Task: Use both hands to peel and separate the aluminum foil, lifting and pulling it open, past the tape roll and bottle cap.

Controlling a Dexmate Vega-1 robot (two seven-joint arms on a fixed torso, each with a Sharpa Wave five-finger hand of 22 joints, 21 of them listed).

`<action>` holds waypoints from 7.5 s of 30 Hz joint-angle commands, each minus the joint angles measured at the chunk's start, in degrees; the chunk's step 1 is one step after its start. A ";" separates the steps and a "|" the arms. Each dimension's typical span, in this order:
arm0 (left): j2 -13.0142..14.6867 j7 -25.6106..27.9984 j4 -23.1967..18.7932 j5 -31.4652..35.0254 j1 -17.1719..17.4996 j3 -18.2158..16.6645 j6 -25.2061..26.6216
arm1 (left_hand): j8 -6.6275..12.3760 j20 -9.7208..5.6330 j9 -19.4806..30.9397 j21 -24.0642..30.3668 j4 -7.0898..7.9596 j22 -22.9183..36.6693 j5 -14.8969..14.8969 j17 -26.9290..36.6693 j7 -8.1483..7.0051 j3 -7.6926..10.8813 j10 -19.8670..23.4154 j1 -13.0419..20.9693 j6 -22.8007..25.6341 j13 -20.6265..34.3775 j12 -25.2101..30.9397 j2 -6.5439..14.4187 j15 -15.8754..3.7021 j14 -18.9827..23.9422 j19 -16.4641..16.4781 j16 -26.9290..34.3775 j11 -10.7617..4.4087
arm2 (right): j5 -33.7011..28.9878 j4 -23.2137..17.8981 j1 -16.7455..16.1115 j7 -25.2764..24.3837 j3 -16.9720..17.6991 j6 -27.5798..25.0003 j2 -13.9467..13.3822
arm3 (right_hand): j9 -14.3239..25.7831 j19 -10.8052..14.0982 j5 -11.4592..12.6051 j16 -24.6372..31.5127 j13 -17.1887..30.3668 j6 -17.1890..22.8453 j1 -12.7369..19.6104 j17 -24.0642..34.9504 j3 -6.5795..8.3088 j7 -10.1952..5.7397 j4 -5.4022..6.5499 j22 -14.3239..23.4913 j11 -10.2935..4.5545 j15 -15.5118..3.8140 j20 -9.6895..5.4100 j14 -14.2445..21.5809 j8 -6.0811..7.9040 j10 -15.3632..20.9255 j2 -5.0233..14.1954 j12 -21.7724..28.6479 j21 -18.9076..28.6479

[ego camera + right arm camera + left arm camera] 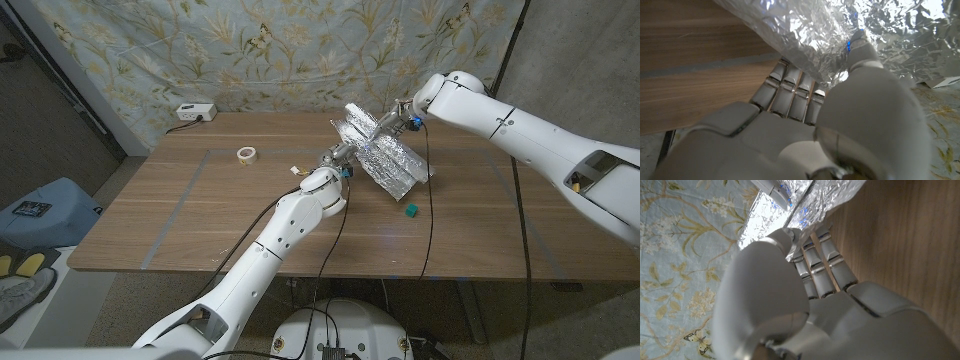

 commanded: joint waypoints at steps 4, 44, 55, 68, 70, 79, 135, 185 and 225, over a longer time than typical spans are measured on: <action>0.54 -1.15 -1.43 -2.98 1.36 -1.29 -0.41 | 0.46 -0.30 0.23 0.69 0.34 0.00 0.41 0.02 -0.03 0.24 0.77 -0.61 0.88 0.28 -0.28 0.25 -0.32 0.97 0.90 0.23 -0.18 | -0.49 1.78 1.72 0.49 -1.76 -1.07 0.90 | 0.17 0.43 0.59 0.31 0.64 4.47 0.49 0.27 0.74 0.99 1.03 0.35 -1.41 -3.21 -0.12 0.62 0.17 1.76 7.36 0.98 0.23; 9.64 -8.46 -4.94 -18.97 1.67 -5.06 3.16 | -0.15 -0.22 0.34 1.97 1.16 -0.35 0.84 -0.26 0.31 0.07 0.87 -3.67 0.53 0.80 -1.76 0.38 0.13 1.25 0.50 -0.67 0.12 | 10.91 12.34 7.47 8.11 -2.52 -11.82 3.10 | 0.44 0.79 0.67 0.01 0.67 4.31 -0.25 0.64 0.56 1.00 1.05 0.38 -1.19 -2.96 0.04 0.74 -0.38 1.09 7.87 0.99 0.47; 10.95 -5.18 -8.42 -20.23 1.33 -4.38 4.69 | -0.16 -0.16 0.41 2.28 1.11 -0.39 0.94 -0.25 0.28 0.20 1.05 -4.12 0.76 0.99 -2.04 0.55 0.18 1.43 0.39 -0.80 0.19 | 16.04 14.03 7.13 7.11 -0.60 -13.25 3.48 | 0.52 0.81 0.71 -0.10 0.65 4.30 -0.27 0.66 0.57 1.11 0.95 0.38 -1.14 -3.02 0.12 0.83 -0.51 0.99 7.99 1.00 0.51; 12.17 -5.51 -8.53 -23.80 0.42 -4.22 6.46 | -0.13 -0.12 0.62 2.68 1.11 -0.42 1.03 -0.09 0.35 0.31 1.35 -4.71 0.91 1.24 -2.29 0.70 0.18 1.71 0.37 -0.84 0.01 | 18.45 14.00 7.12 5.63 -0.48 -12.77 2.74 | 0.67 1.10 0.74 -0.14 0.65 4.33 -0.23 0.81 0.56 1.16 0.81 0.39 -1.09 -3.05 0.19 0.91 -0.62 1.18 8.08 1.15 0.67; 12.32 -5.36 -8.46 -24.73 0.28 -4.28 6.89 | -0.18 -0.15 0.66 2.81 1.15 -0.43 1.04 -0.12 0.29 0.26 1.36 -4.96 0.79 1.29 -2.35 0.61 0.34 1.71 0.52 -0.90 0.06 | 18.39 13.90 7.20 5.45 -0.74 -12.54 2.68 | 0.67 1.13 0.75 -0.16 0.62 4.30 -0.15 0.80 0.59 1.16 0.73 0.39 -1.13 -3.03 0.20 0.92 -0.65 1.24 8.06 1.16 0.68; 14.79 -8.69 -6.89 -33.02 -1.80 -5.26 12.23 | -4.45 2.22 1.05 2.53 4.88 -0.43 -3.04 1.32 2.02 -6.23 -5.83 -15.79 -7.30 2.17 -5.97 -1.70 4.53 -3.68 -3.64 -2.69 3.95 | 17.41 12.51 7.40 4.30 -1.96 -11.97 2.48 | 0.73 1.14 0.76 -0.27 0.62 4.46 -0.16 0.77 0.59 1.20 0.68 0.40 -1.18 -3.04 0.19 1.03 -0.70 1.20 8.13 1.19 0.72; 14.19 9.83 -0.65 -42.76 -12.86 0.44 17.29 | -0.23 -0.82 4.08 7.48 -0.76 -0.39 -9.09 2.92 -0.56 -1.80 9.30 -9.36 6.56 4.13 -0.26 2.88 -1.86 10.34 4.38 1.28 -1.66 | 15.82 3.13 6.30 4.40 -3.99 -10.18 0.05 | 1.08 1.66 0.75 -0.62 0.60 4.90 0.03 1.09 0.59 1.00 0.50 0.42 -1.35 -3.17 0.04 1.43 -1.11 1.25 8.28 1.45 1.12; 18.51 -2.85 -5.14 -43.56 -8.67 -2.44 14.13 | 0.89 -2.70 4.54 10.52 -0.31 -0.36 -10.22 4.50 -1.33 -1.75 12.77 -8.65 9.13 3.91 -0.55 1.98 -3.25 12.08 5.36 1.48 -2.17 | 22.71 22.05 9.42 13.10 -2.09 -15.90 3.58 | 1.61 2.78 0.87 -0.88 1.01 3.85 -0.54 1.51 0.20 2.30 0.84 0.43 0.20 -1.91 1.49 1.17 -2.05 0.01 8.97 1.42 1.79; 20.32 -6.50 -3.31 -44.89 -8.85 -3.77 16.02 | 0.76 -3.00 4.60 12.02 -0.15 -0.44 -10.26 5.26 -1.42 -1.42 12.93 -9.05 9.23 4.47 -0.87 1.82 -3.17 12.22 4.82 0.91 -2.17 | 50.06 22.79 -0.04 -5.98 13.74 -22.98 -1.05 | 2.61 8.05 1.30 -1.17 1.38 3.15 -1.30 1.15 0.20 3.11 0.97 0.34 1.12 -1.07 1.57 2.64 -2.55 -0.25 9.49 1.70 4.02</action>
